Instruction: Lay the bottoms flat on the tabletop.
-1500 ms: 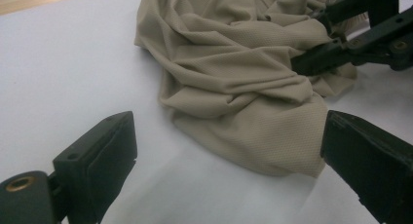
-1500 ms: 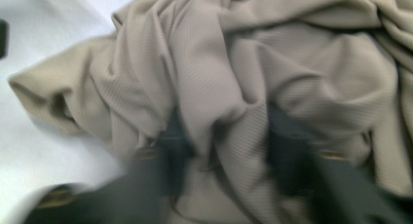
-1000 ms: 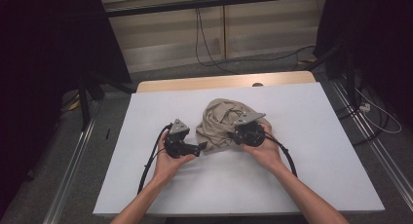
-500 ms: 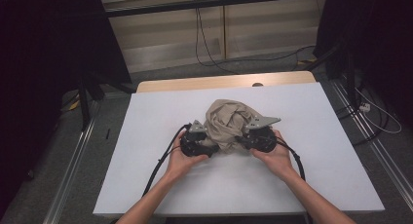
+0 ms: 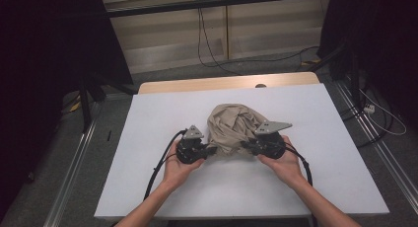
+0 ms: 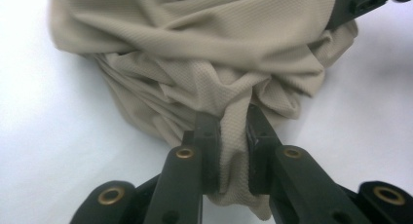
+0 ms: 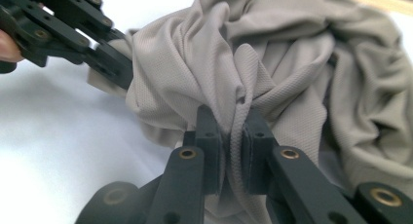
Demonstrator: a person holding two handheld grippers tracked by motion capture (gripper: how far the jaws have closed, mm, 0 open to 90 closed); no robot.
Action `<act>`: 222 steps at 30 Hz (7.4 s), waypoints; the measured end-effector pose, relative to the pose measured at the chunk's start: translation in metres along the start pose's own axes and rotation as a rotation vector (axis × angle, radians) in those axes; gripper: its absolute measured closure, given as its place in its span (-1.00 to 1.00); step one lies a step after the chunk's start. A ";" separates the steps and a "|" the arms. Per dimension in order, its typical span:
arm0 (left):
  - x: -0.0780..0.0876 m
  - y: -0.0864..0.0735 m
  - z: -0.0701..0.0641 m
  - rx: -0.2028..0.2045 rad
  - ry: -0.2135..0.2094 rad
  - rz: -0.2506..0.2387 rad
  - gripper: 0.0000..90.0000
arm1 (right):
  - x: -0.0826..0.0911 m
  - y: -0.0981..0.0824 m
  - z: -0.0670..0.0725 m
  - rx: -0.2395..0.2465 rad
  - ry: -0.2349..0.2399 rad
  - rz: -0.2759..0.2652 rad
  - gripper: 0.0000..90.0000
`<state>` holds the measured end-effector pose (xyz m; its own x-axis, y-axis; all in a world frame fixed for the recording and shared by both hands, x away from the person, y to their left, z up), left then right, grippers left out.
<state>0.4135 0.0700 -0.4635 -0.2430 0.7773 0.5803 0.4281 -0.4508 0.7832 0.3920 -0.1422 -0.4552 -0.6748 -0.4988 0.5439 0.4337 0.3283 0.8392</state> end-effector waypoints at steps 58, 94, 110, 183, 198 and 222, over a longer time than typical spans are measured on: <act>0.016 -0.009 -0.021 0.023 0.058 -0.025 -0.05 | 0.065 -0.032 0.015 -0.007 0.015 -0.026 0.57; -0.036 -0.028 -0.095 -0.065 -0.313 0.165 0.70 | 0.012 -0.009 0.019 0.033 -0.039 0.031 -0.42; 0.003 -0.014 -0.046 0.024 -0.133 0.017 0.04 | 0.012 -0.040 -0.002 0.033 -0.126 0.193 0.75; -0.015 0.019 -0.022 0.035 -0.064 0.008 0.23 | 0.050 -0.011 0.008 0.020 -0.022 0.031 0.14; -0.019 -0.021 -0.053 -0.059 -0.152 0.229 0.98 | 0.060 -0.064 0.018 0.064 0.012 0.198 0.99; 0.044 -0.020 -0.022 0.045 -0.092 0.038 0.37 | 0.025 -0.017 -0.065 -0.108 -0.156 0.072 0.59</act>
<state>0.3746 0.1036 -0.4483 -0.1452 0.7979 0.5850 0.4745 -0.4626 0.7489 0.4065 -0.2122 -0.4555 -0.7205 -0.3441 0.6021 0.5399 0.2666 0.7984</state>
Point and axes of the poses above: each handheld gripper's, and its own axes: x roughly backward along the jaws, y roughly out of its top, z roughly to its left, the point moved 5 cm from there along -x, roughly forward along the jaws, and after that the axes turned 8 degrees about -y, right-handed, at the moved point
